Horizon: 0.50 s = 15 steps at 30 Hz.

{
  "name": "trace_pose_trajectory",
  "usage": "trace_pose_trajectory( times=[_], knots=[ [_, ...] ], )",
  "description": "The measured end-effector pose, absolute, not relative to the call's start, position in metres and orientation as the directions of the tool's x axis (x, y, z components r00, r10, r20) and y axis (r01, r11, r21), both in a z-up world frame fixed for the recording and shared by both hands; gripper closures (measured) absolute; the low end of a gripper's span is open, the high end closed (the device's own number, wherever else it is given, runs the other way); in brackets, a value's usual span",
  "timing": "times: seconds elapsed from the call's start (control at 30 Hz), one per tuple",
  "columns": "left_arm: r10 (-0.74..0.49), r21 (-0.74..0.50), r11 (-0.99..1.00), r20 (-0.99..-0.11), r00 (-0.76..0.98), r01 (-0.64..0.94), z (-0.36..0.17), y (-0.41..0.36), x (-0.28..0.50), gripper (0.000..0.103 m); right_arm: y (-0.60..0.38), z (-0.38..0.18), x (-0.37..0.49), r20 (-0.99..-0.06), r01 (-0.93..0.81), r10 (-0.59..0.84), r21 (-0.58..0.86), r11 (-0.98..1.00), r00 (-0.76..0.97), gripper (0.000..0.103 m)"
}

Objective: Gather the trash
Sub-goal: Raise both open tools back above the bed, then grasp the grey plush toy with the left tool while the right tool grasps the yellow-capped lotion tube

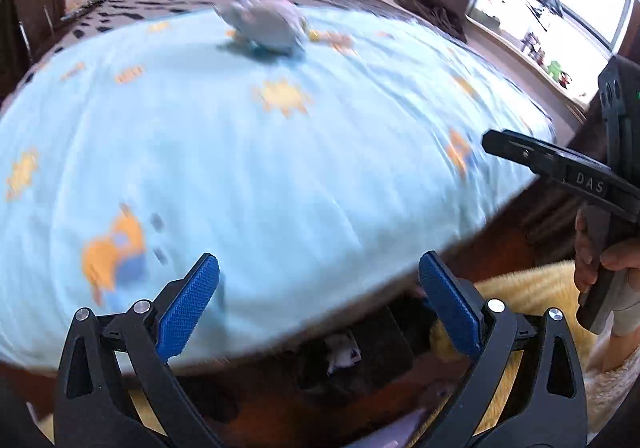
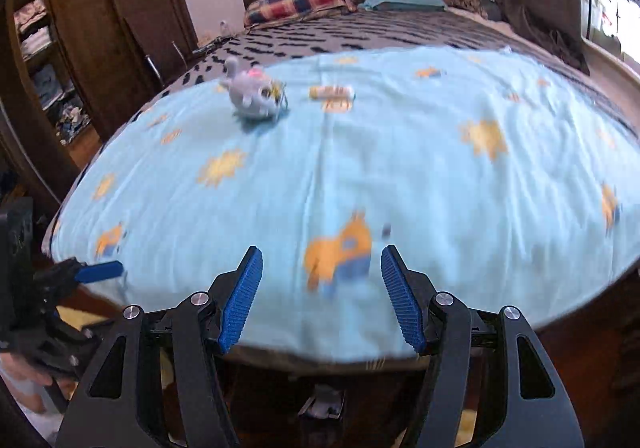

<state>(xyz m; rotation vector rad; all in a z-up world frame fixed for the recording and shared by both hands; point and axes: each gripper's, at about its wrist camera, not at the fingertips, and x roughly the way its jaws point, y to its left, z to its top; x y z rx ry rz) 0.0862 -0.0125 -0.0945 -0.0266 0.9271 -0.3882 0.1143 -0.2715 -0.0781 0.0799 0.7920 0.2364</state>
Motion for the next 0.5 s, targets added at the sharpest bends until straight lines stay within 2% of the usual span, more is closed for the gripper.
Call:
trace_pose_trajectory(
  times=[0.23,0.5],
  knots=[
    [-0.291,-0.154,0.950,-0.754,0.588,0.273,-0.070,0.004,0.133,0.008,-0.270,-0.074,0.167,-0.702,-0.164,0.238,0.172,0.971,0.671,0.040],
    [-0.267,-0.152,0.960,-0.755,0.599,0.237,-0.065,0.017,0.186,0.008,-0.253,-0.085,0.247,-0.732,-0.170,0.186,0.097,0.981,0.655,0.040]
  ],
)
